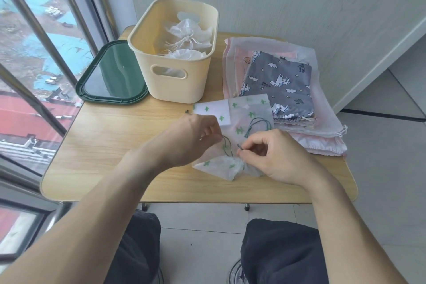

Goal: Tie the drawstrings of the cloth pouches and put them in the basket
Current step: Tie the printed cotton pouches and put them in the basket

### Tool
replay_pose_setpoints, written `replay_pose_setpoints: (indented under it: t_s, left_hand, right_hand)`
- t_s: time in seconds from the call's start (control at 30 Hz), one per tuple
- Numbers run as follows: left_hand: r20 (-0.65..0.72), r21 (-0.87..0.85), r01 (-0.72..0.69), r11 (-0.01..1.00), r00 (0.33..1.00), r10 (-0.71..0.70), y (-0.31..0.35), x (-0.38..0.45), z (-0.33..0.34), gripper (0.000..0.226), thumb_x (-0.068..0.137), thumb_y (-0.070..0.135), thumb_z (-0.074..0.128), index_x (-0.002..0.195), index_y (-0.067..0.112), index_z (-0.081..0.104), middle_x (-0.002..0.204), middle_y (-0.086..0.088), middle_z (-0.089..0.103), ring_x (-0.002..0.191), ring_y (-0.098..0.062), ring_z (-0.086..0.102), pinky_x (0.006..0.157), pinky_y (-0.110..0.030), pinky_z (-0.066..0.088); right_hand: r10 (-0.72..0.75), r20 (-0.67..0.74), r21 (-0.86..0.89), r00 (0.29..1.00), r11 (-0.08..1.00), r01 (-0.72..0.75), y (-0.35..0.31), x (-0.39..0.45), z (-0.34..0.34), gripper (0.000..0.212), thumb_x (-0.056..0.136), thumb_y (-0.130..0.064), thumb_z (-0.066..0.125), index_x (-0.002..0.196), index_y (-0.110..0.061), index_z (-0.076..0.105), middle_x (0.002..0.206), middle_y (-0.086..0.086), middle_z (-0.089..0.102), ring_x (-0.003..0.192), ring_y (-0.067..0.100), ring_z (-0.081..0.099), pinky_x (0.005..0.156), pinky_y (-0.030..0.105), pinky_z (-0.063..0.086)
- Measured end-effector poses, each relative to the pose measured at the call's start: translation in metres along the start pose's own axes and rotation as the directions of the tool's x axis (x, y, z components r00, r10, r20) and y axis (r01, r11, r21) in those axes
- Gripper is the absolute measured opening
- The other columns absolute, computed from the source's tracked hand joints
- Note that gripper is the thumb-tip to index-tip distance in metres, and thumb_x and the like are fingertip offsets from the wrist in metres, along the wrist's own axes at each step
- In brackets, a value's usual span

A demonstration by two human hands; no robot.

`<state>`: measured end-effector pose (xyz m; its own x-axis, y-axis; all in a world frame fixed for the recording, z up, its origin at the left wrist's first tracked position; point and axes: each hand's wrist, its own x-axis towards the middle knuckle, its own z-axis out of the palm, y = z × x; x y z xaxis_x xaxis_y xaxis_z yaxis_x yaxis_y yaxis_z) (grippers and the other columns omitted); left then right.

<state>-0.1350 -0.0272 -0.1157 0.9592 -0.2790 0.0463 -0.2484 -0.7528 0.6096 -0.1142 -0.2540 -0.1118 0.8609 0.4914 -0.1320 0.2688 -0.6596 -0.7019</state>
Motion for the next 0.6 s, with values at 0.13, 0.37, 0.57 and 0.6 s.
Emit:
replay_pose_setpoints:
  t_s: [0.13, 0.37, 0.57, 0.6]
  left_hand:
    - [-0.245, 0.142, -0.064, 0.988, 0.965, 0.097, 0.010, 0.002, 0.014, 0.018, 0.088, 0.029, 0.072, 0.102, 0.019, 0.067, 0.097, 0.003, 0.053, 0.095, -0.021, 0.053, 0.084, -0.035, 0.044]
    - [-0.099, 0.036, 0.289, 0.957, 0.954, -0.284, 0.021, 0.002, 0.014, 0.048, 0.100, 0.042, 0.048, 0.075, 0.003, 0.062, 0.067, -0.015, 0.065, 0.064, -0.033, 0.060, 0.061, -0.040, 0.050]
    - [0.115, -0.083, 0.379, 0.922, 0.922, -0.369, 0.025, -0.001, 0.022, 0.066, 0.088, 0.061, 0.040, 0.076, 0.005, 0.071, 0.076, -0.013, 0.071, 0.075, -0.031, 0.066, 0.072, -0.042, 0.057]
    - [0.162, -0.098, 0.392, 0.915, 0.913, -0.374, 0.025, 0.000, 0.022, 0.059, 0.082, 0.056, 0.044, 0.078, 0.004, 0.071, 0.079, -0.013, 0.072, 0.076, -0.030, 0.066, 0.073, -0.043, 0.058]
  right_hand:
    - [-0.001, -0.033, 0.001, 0.999, 1.000, 0.001, 0.000, 0.001, 0.002, 0.008, 0.090, -0.031, 0.075, 0.084, -0.026, 0.077, 0.081, -0.006, 0.070, 0.072, 0.008, 0.061, 0.067, 0.024, 0.049]
    - [0.045, -0.059, 0.001, 0.997, 0.999, -0.045, -0.003, -0.003, 0.000, 0.010, 0.087, -0.029, 0.077, 0.080, -0.024, 0.072, 0.073, -0.006, 0.069, 0.061, -0.001, 0.055, 0.061, 0.017, 0.047]
    - [0.057, -0.096, -0.033, 0.994, 0.998, -0.061, -0.003, -0.005, -0.006, 0.019, 0.085, -0.034, 0.079, 0.077, -0.024, 0.065, 0.068, -0.006, 0.071, 0.062, 0.011, 0.063, 0.061, 0.026, 0.049]
    - [0.060, -0.107, -0.042, 0.992, 0.997, -0.065, -0.002, -0.006, -0.008, 0.020, 0.085, -0.036, 0.078, 0.078, -0.024, 0.064, 0.068, -0.008, 0.072, 0.064, 0.011, 0.065, 0.063, 0.027, 0.050]
